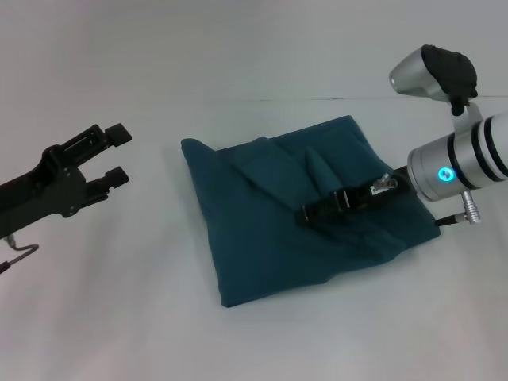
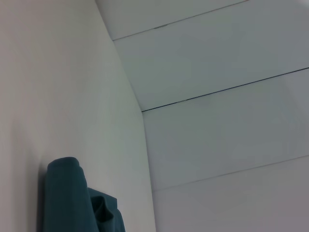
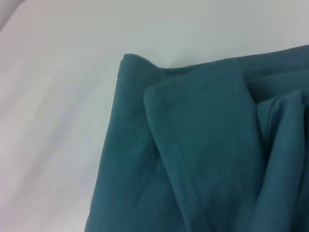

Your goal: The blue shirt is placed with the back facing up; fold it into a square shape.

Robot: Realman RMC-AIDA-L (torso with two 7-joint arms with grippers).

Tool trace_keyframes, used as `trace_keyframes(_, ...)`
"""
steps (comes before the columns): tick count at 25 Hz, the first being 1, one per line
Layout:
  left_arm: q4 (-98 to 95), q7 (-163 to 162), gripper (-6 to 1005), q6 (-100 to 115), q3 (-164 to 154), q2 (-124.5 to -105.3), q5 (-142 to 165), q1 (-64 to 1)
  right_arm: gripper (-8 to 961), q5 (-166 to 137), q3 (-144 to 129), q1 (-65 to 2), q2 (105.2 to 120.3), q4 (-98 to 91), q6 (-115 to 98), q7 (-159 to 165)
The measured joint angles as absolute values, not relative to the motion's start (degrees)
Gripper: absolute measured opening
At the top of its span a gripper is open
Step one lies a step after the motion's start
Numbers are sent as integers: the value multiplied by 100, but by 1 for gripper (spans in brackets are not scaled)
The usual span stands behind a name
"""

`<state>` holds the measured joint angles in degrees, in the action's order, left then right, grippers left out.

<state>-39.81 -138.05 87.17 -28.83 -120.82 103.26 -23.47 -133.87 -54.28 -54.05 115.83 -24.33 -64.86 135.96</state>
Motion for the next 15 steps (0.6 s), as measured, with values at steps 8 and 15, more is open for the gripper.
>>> trace_keyframes(8, -3981, -13838, 939, 8718, -2883, -12093, 10318, -2362, 781, -13748, -5835, -5477, 11673, -2591, -6253, 13948)
trace_keyframes(15, -3959, -13840, 934, 8719, -2869, -12083, 10317, -2383, 777, -13983, -5840, -5446, 11738, -2904, -6233, 14306)
